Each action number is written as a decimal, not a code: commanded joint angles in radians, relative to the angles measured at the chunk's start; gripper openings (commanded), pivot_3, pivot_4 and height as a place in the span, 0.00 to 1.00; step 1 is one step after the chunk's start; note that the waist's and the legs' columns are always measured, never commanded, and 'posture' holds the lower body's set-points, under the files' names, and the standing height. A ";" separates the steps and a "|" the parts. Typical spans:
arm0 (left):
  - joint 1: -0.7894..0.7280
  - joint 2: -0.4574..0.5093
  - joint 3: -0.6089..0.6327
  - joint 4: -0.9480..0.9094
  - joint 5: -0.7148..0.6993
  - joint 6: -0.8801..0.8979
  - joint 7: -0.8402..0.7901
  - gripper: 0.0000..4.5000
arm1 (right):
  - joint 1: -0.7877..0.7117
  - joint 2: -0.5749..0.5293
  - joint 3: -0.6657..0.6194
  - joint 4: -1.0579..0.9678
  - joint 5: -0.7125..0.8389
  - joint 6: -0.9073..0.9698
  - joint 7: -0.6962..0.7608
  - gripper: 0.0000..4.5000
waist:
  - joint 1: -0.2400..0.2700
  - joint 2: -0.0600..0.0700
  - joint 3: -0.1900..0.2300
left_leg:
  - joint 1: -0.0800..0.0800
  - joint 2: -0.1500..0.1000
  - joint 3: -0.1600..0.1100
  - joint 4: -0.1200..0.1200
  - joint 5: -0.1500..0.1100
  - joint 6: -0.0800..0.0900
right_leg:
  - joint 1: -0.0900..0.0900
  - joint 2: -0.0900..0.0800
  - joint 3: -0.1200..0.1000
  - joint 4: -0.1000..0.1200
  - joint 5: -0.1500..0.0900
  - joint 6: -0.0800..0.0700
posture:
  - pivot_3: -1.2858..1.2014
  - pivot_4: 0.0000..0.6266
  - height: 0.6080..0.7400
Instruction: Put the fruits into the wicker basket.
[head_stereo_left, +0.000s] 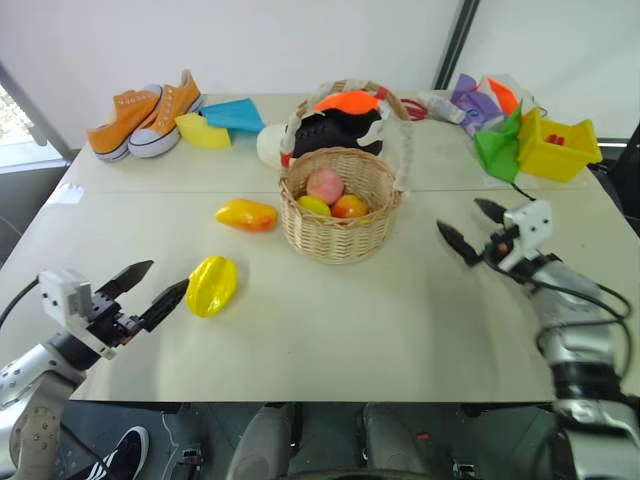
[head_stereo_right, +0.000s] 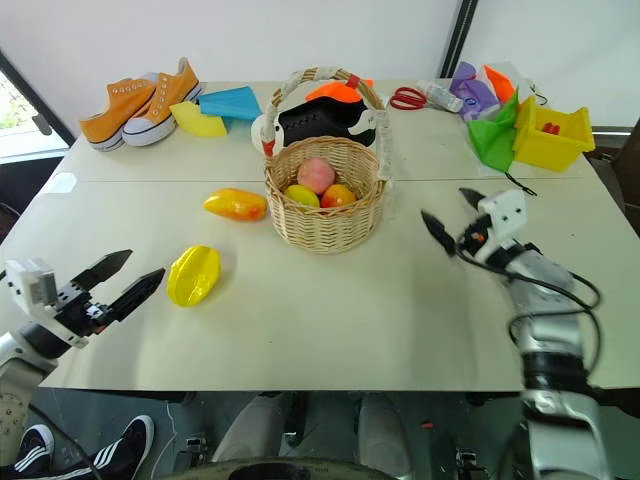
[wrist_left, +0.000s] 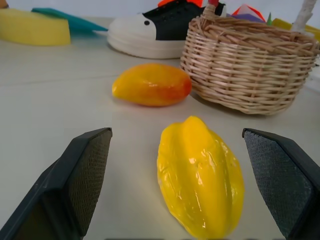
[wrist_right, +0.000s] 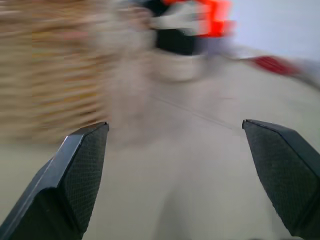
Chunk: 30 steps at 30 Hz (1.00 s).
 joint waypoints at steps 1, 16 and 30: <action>-0.008 0.003 -0.030 -0.057 0.051 0.028 0.070 1.00 | 0.145 -0.166 -0.068 -0.269 0.144 0.147 0.198 0.99 | 0.003 0.000 0.000 | 0.000 0.000 0.000 0.000 -0.001 0.000 | 0.000 -0.001 0.000 -0.001 0.000 0.000 | 0.52 0.24 1.00; -0.067 -0.028 -0.151 -0.135 0.112 0.138 0.196 1.00 | 0.164 -0.160 0.036 -0.569 0.173 0.275 0.155 0.99 | 0.016 -0.001 0.000 | -0.004 0.002 0.002 0.000 -0.001 -0.001 | -0.003 -0.001 0.000 -0.005 -0.001 -0.002 | 0.52 0.24 1.00; -0.108 -0.064 -0.212 -0.069 0.169 0.184 0.240 0.91 | 0.027 -0.127 0.094 -0.553 0.159 0.320 0.108 1.00 | 0.018 -0.002 0.000 | -0.004 0.001 0.002 0.000 -0.001 -0.001 | -0.003 -0.001 -0.001 -0.005 -0.001 -0.002 | 0.52 0.24 1.00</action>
